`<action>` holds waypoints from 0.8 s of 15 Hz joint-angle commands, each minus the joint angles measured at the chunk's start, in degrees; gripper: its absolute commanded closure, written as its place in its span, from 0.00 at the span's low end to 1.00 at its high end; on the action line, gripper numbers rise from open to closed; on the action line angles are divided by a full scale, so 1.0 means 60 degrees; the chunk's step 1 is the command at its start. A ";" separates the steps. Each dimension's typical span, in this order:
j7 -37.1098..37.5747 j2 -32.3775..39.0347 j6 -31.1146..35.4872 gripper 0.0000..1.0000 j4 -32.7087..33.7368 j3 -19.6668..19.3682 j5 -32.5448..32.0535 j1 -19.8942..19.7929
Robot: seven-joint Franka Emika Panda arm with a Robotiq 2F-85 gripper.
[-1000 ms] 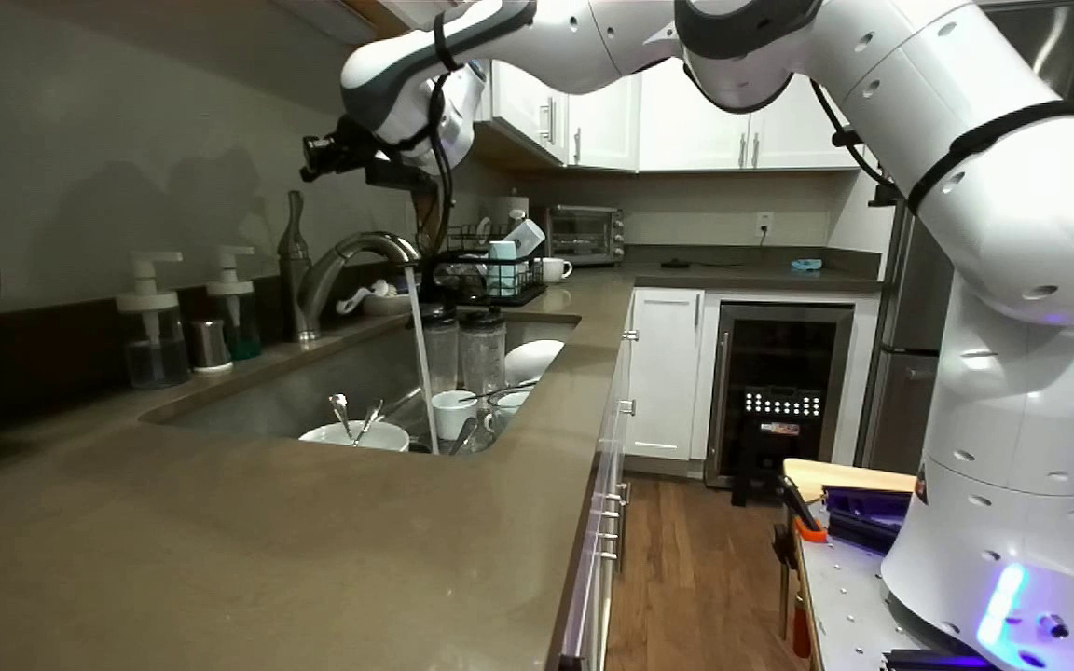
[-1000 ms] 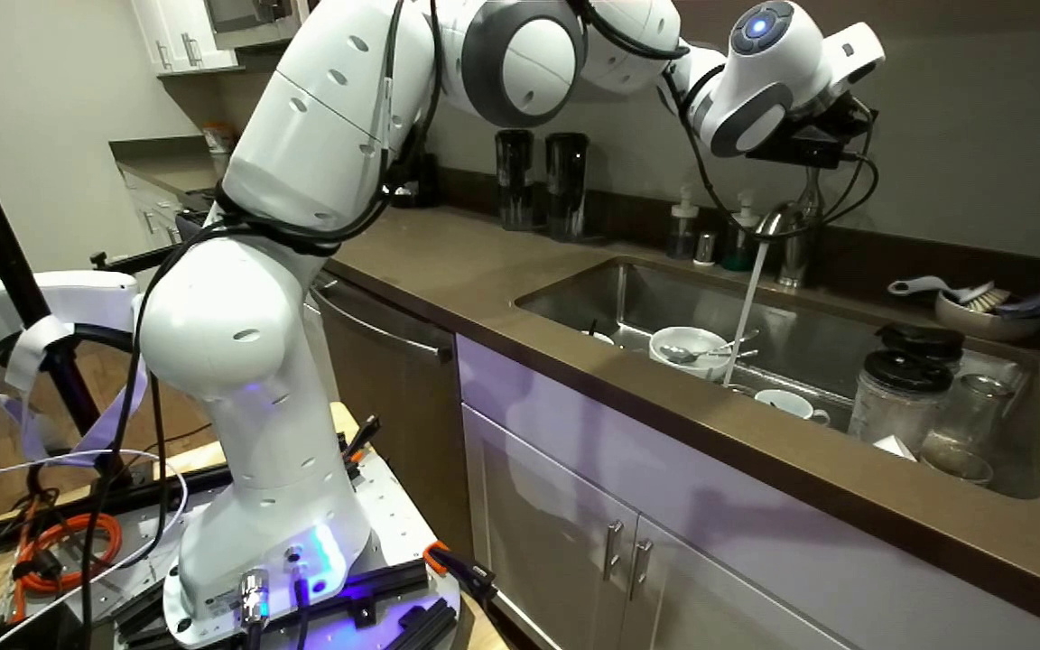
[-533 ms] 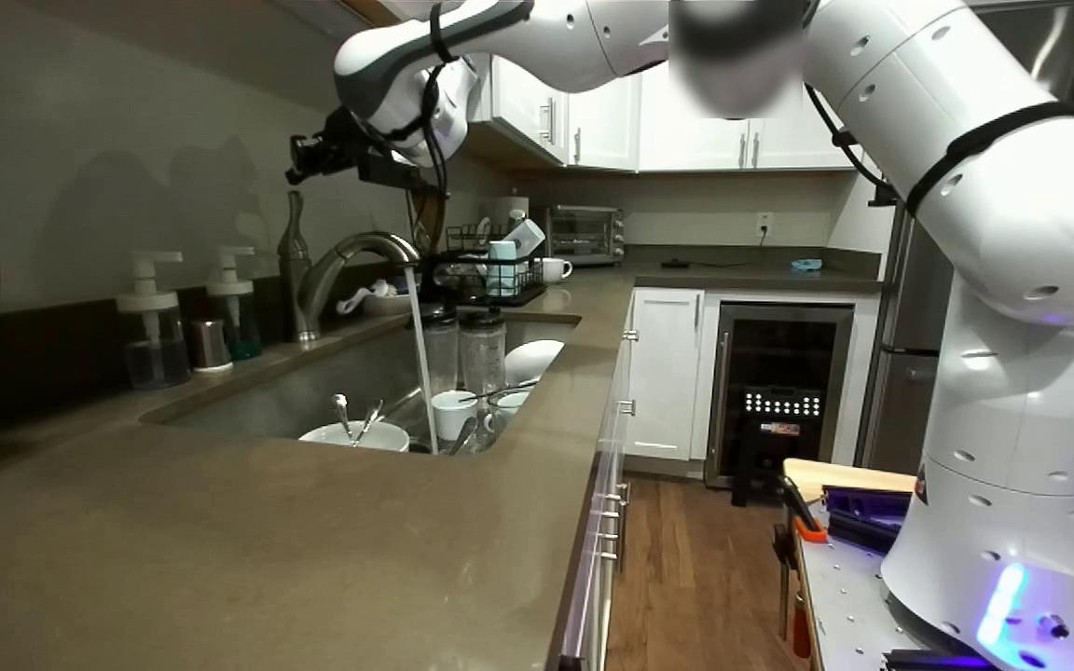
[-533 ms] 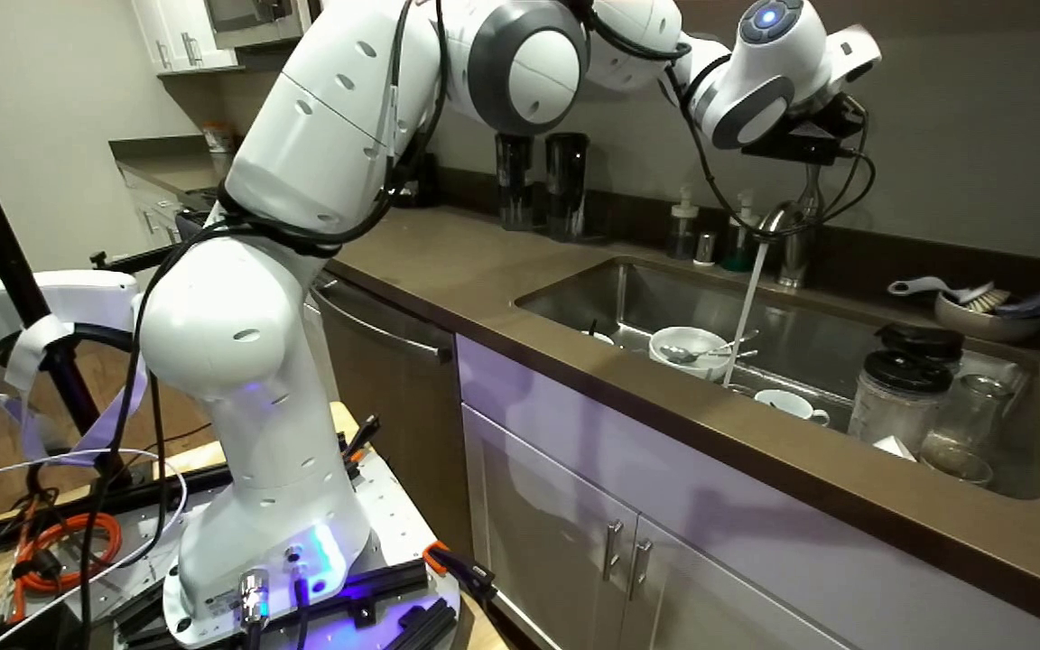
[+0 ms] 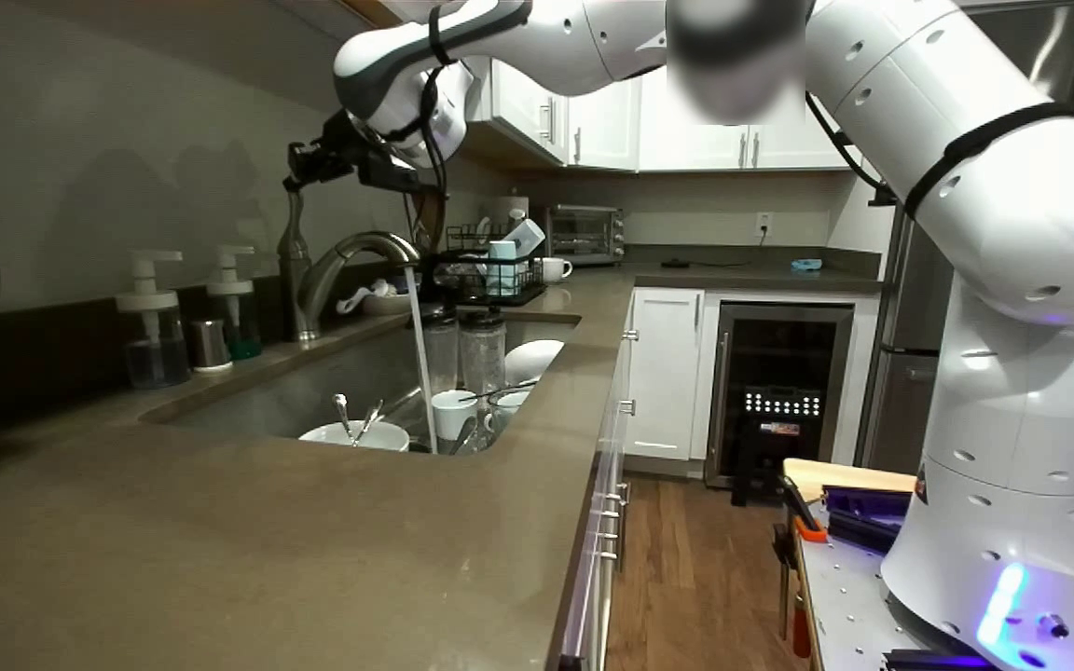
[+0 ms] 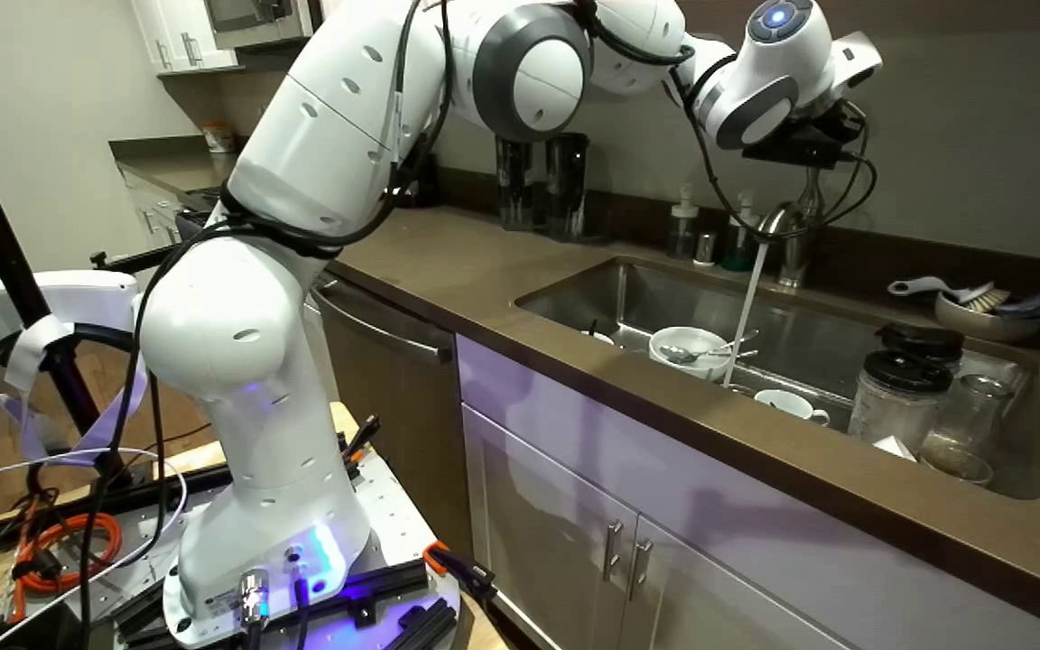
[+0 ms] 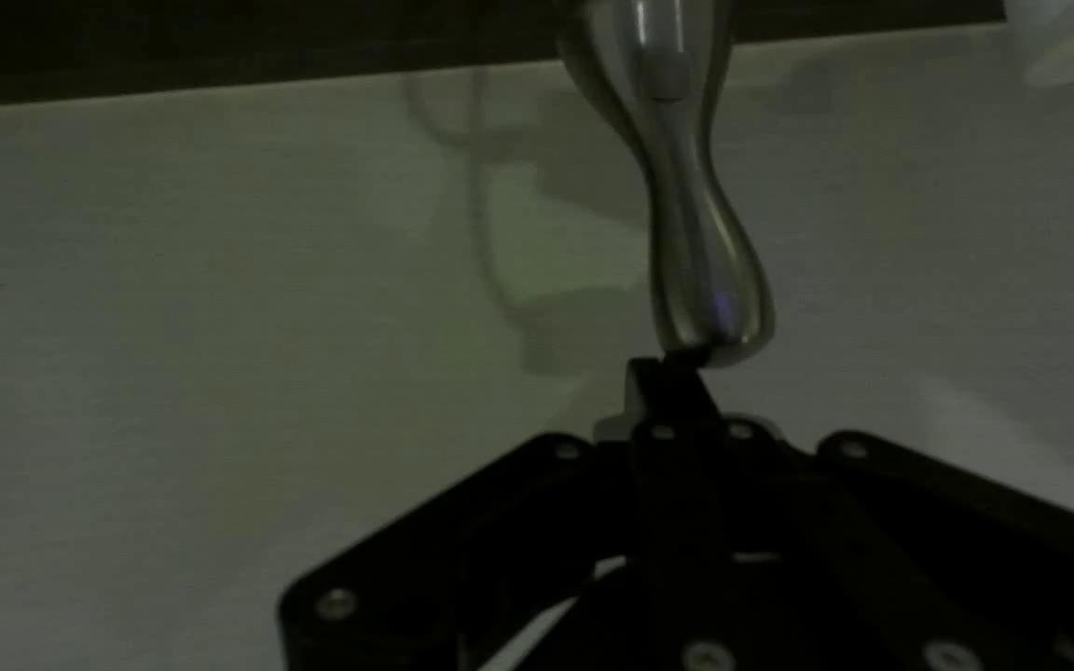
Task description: Close the faucet
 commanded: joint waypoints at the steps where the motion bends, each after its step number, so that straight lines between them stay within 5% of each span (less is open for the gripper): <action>1: -0.0222 0.0295 -0.0461 0.99 0.0544 -0.0008 -0.0206 0.0014; 12: -0.0319 0.0063 -0.0699 0.99 0.0239 -0.0037 -0.0382 -0.0136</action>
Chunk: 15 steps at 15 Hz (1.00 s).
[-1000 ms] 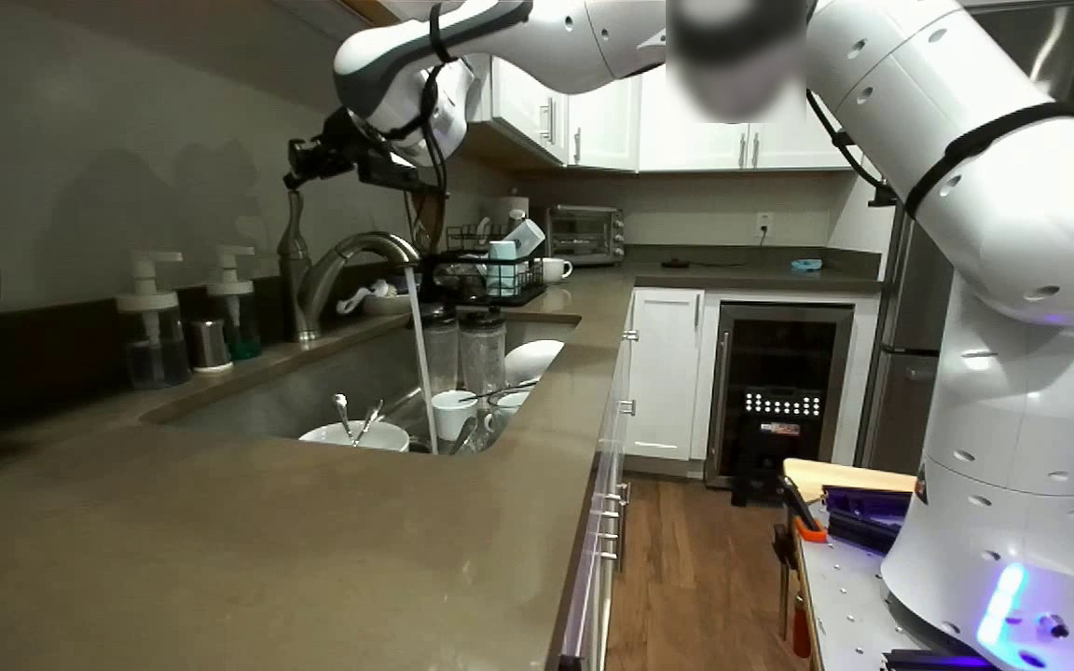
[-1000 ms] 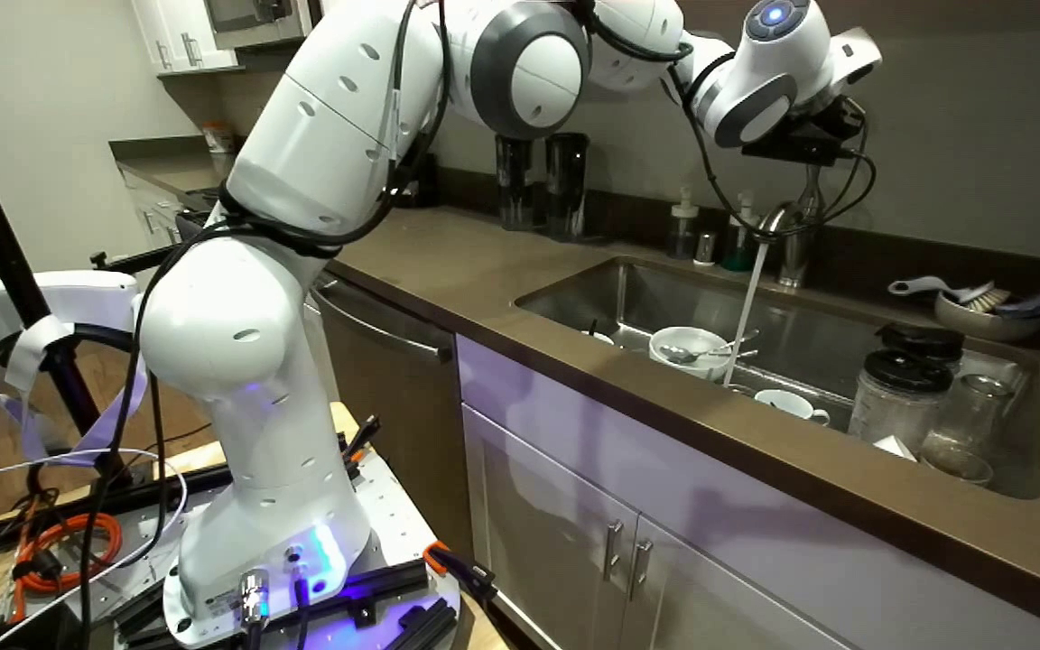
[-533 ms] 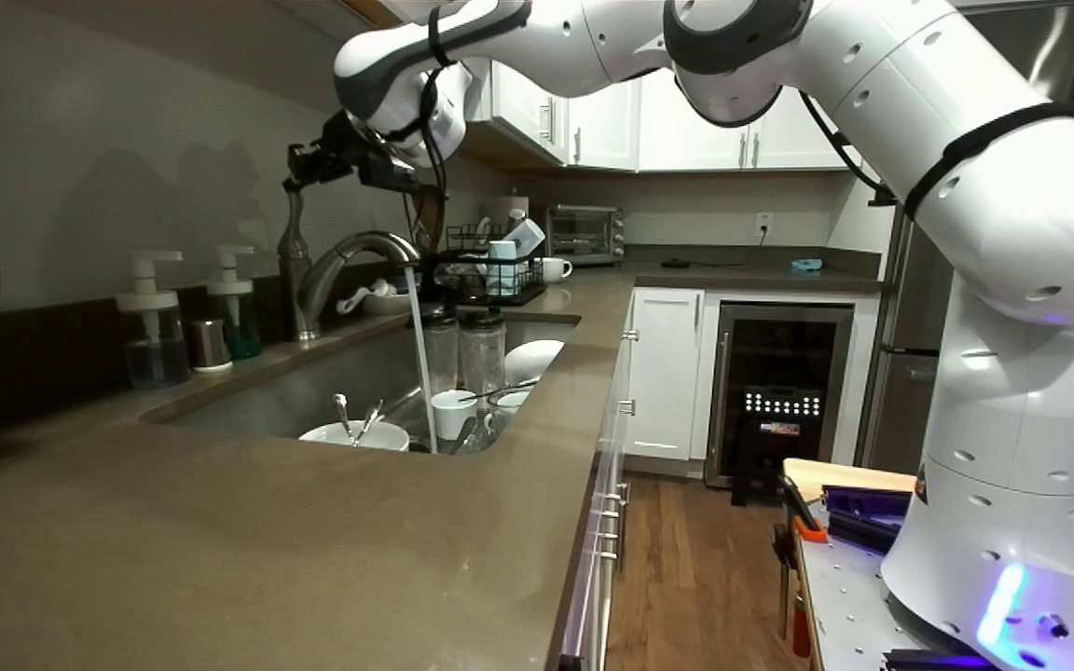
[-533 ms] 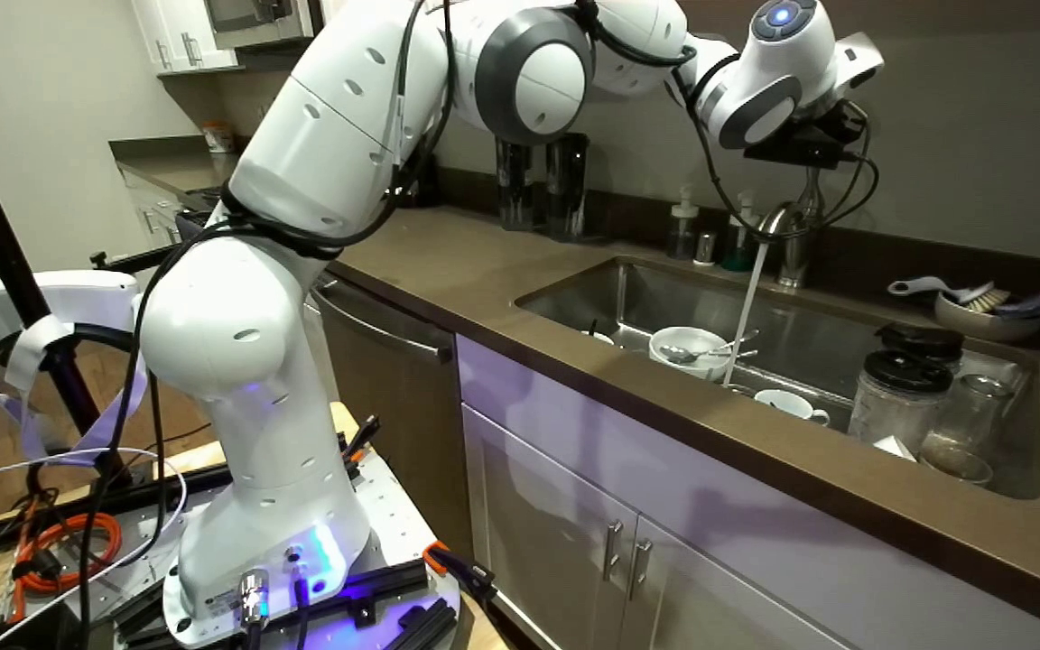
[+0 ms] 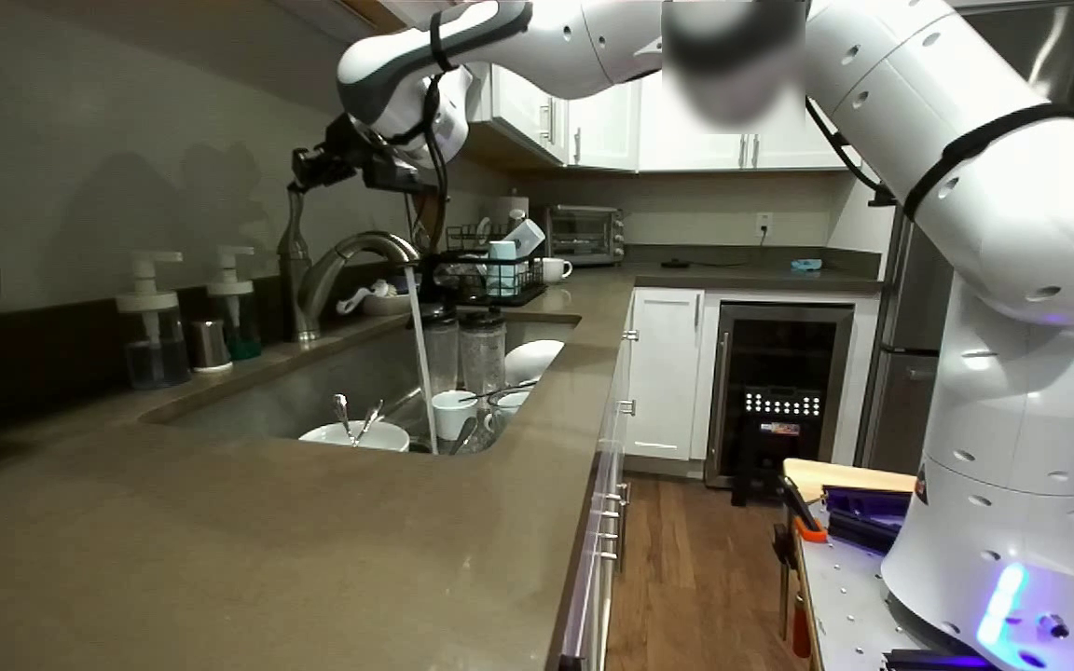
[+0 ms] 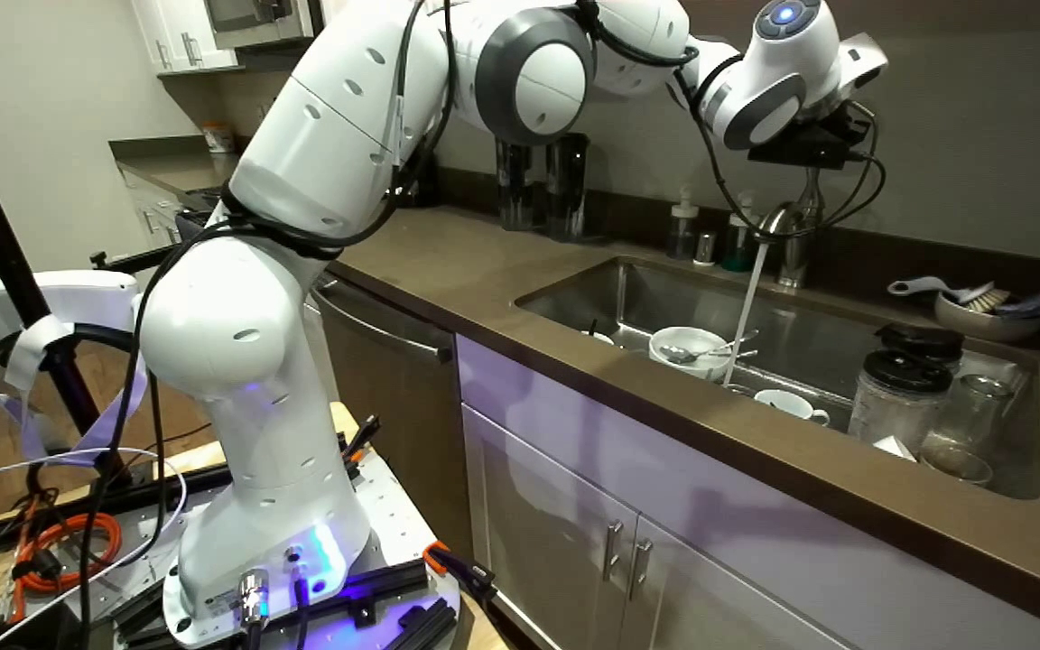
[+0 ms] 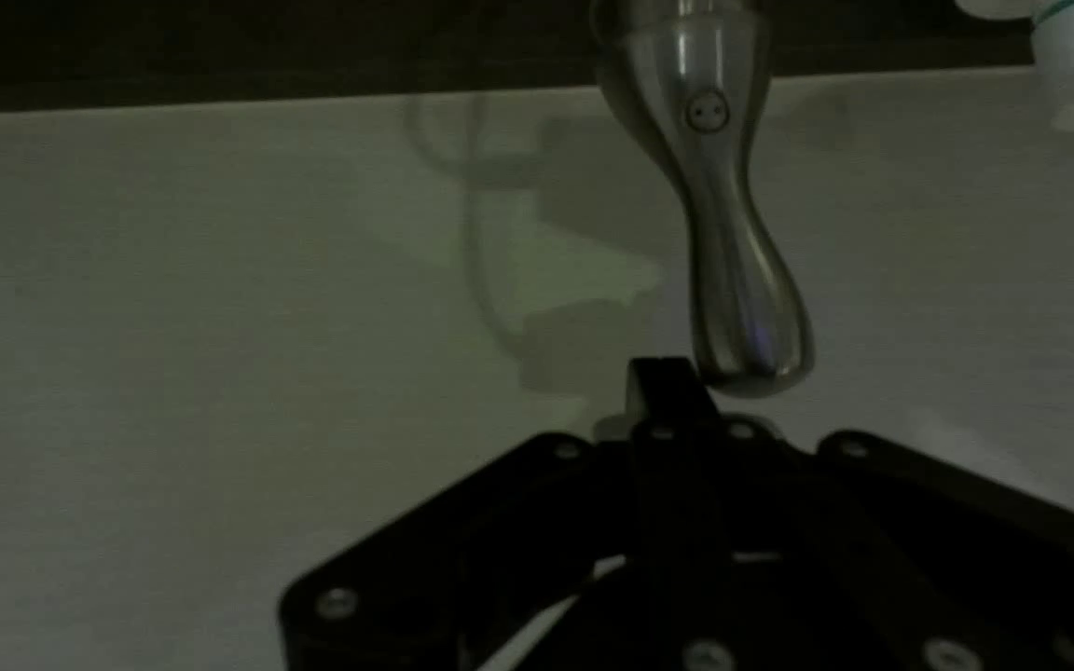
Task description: Close the faucet
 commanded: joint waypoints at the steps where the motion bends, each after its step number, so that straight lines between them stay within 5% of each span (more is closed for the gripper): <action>1: -0.0279 -0.0026 -0.0205 0.99 0.0024 0.0078 -0.0075 -0.0101; 15: -0.0749 0.0187 0.0037 0.99 0.0349 0.0457 0.0000 -0.0139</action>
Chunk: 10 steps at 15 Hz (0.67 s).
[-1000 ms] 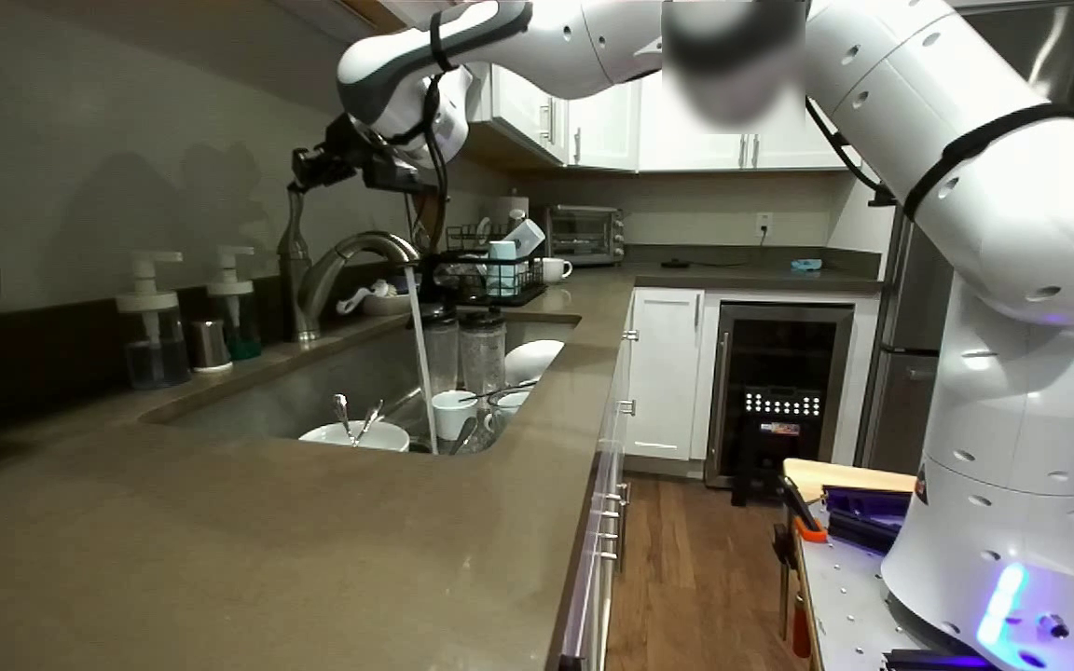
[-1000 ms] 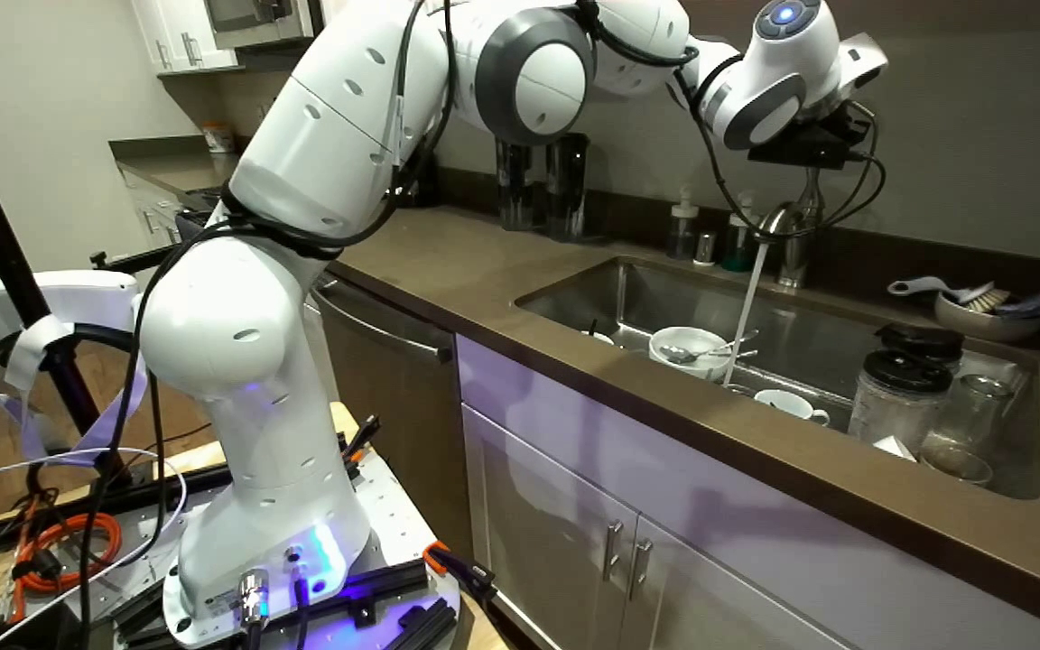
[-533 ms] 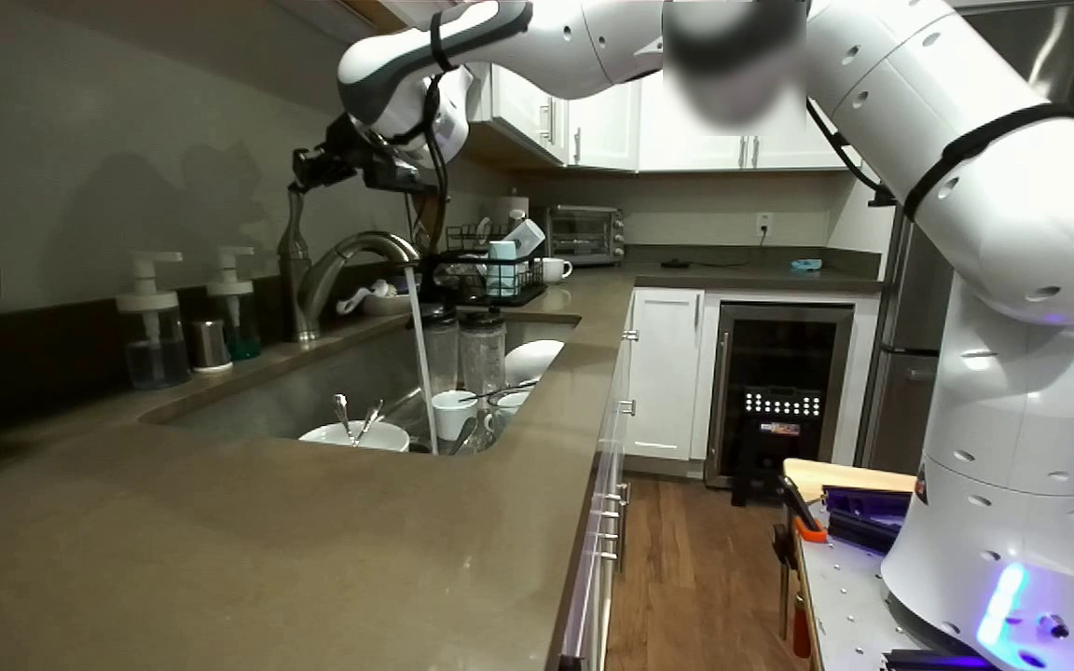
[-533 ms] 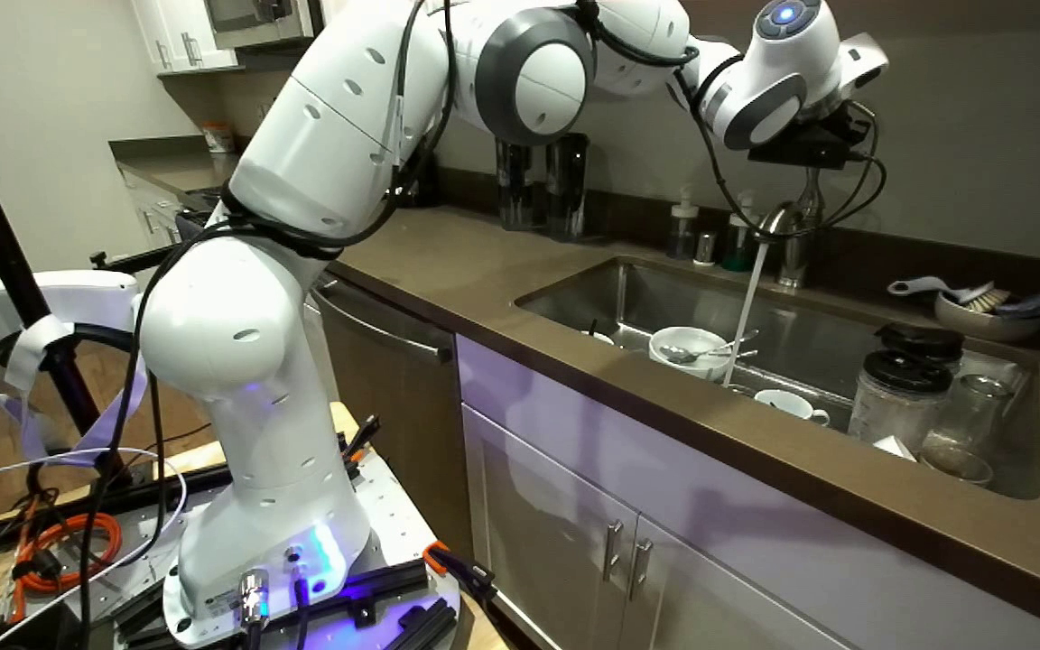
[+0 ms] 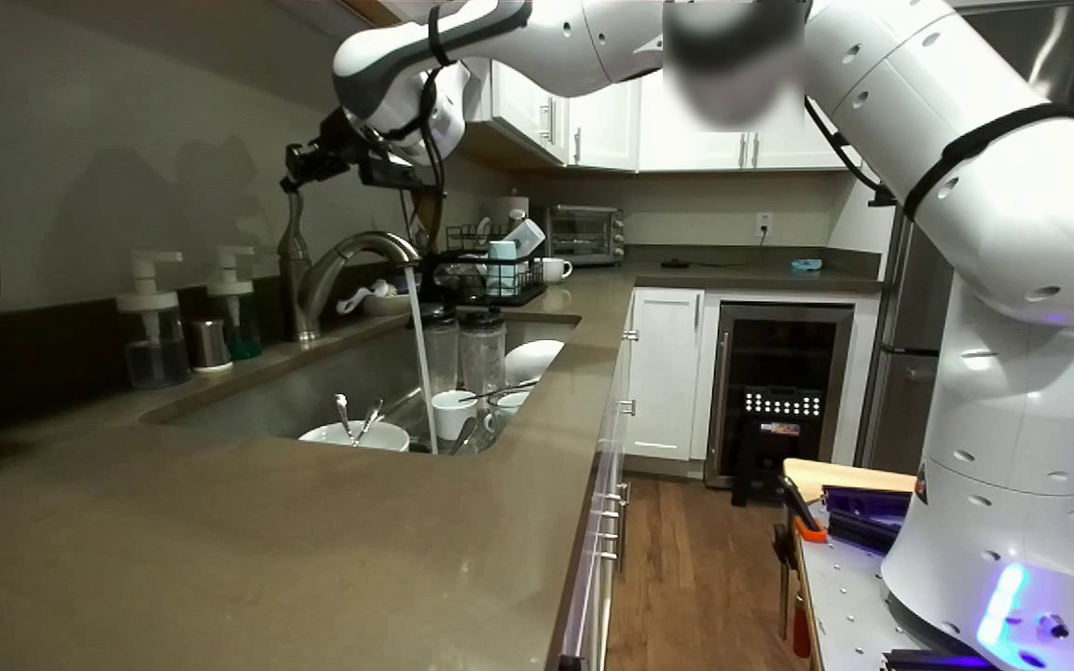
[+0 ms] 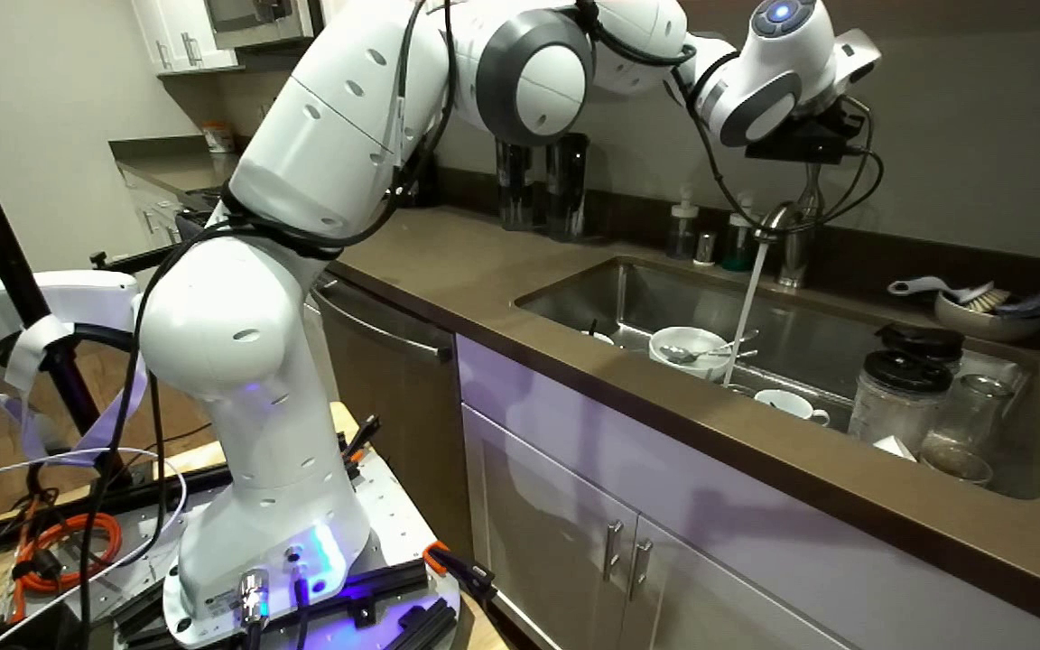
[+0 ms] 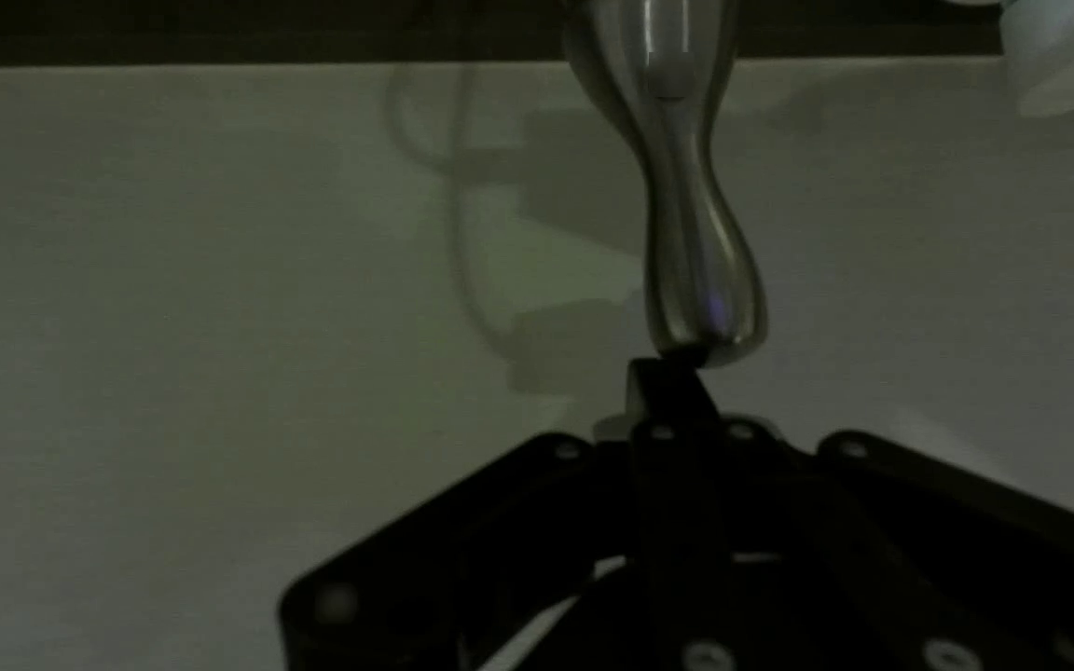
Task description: Close the faucet
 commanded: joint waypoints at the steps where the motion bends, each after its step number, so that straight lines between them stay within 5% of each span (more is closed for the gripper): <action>1: -0.0214 0.0112 -0.0099 0.99 0.0207 0.0033 -0.0099 -0.0024; 10: -0.0186 -0.0225 -0.0445 0.99 -0.0217 -0.0156 -0.0108 -0.0046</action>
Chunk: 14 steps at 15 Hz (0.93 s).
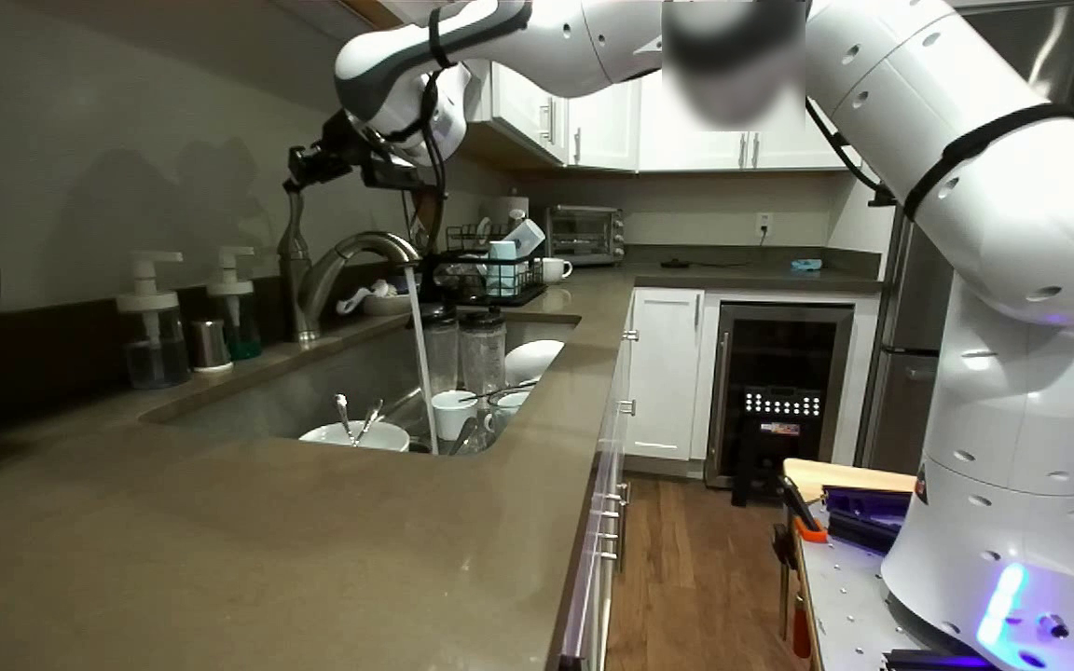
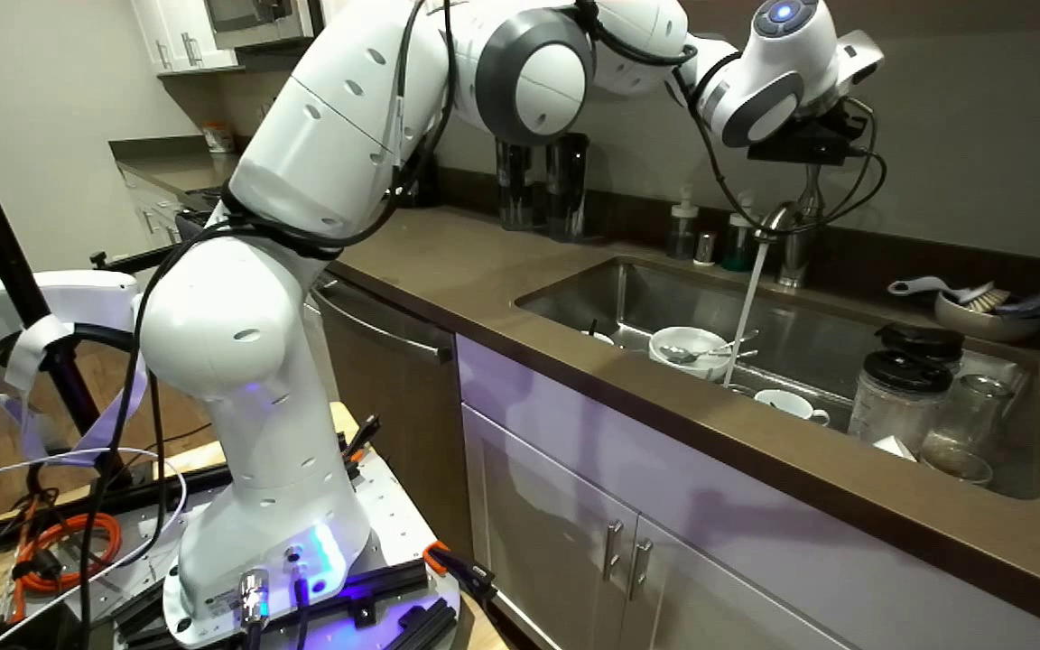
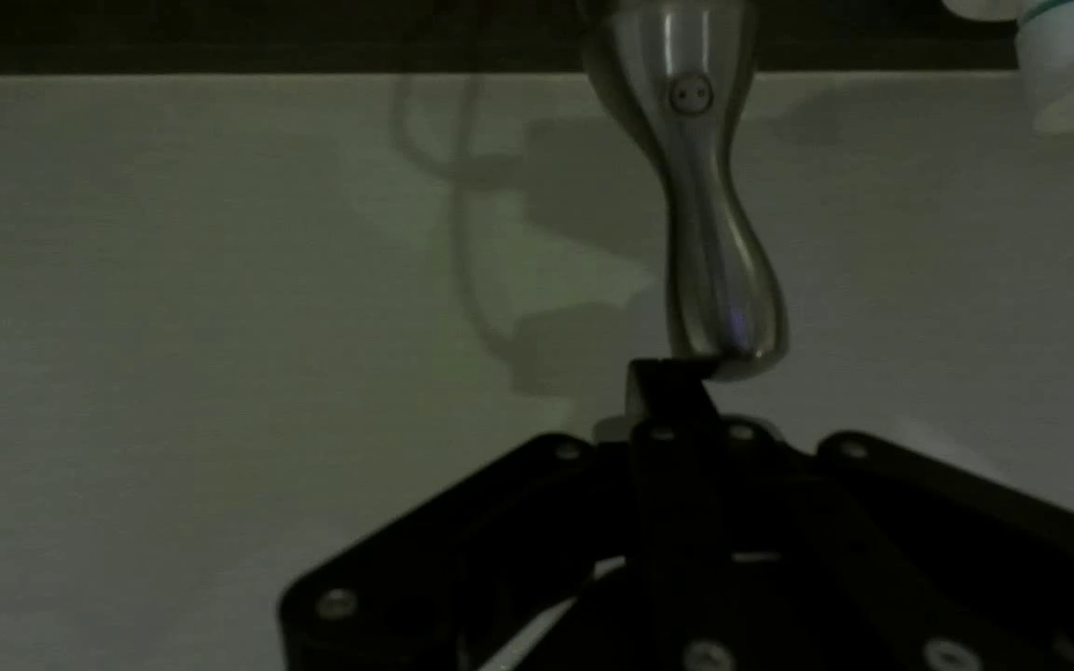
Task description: Close the faucet
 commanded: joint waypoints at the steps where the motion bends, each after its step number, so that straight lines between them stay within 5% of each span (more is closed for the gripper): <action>1: -0.0187 -0.0280 -0.0525 0.99 -0.0274 -0.0005 -0.0104 -0.0112; 14: -0.0216 -0.0613 -0.2075 0.99 -0.0306 -0.0092 -0.0073 -0.0260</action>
